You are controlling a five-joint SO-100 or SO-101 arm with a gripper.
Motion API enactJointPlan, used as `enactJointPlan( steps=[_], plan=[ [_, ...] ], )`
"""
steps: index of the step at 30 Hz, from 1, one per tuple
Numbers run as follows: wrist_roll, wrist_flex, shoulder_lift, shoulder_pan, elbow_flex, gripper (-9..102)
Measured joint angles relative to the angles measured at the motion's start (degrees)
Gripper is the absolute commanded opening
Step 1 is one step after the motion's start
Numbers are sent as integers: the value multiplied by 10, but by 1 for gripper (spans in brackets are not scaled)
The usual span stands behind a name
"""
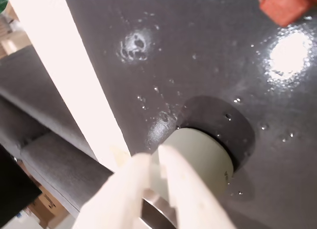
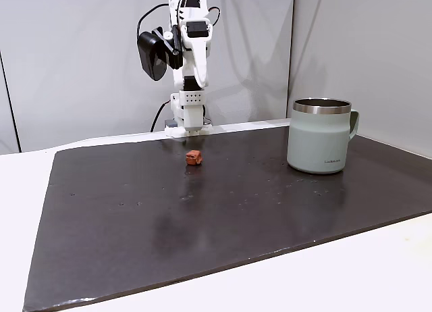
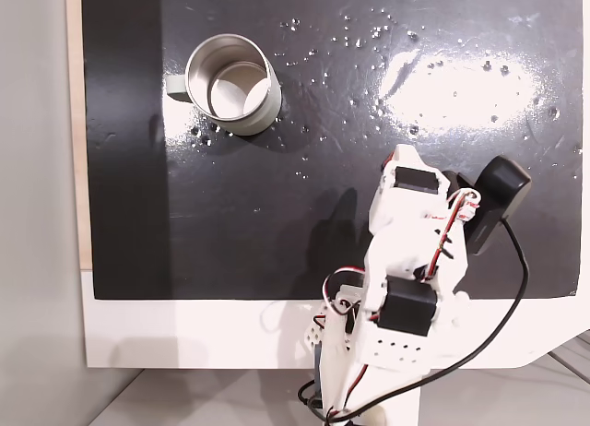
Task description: Grasp a cube and put it in the cup.
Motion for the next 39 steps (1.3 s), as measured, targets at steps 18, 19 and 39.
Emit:
enactJointPlan(
  steps=[18, 19, 39],
  plan=[
    [121, 187, -255, -16, -224, 0],
    [125, 196, -272, -17, -234, 0],
    [191, 272, -453, 38, -322, 0]
  ],
)
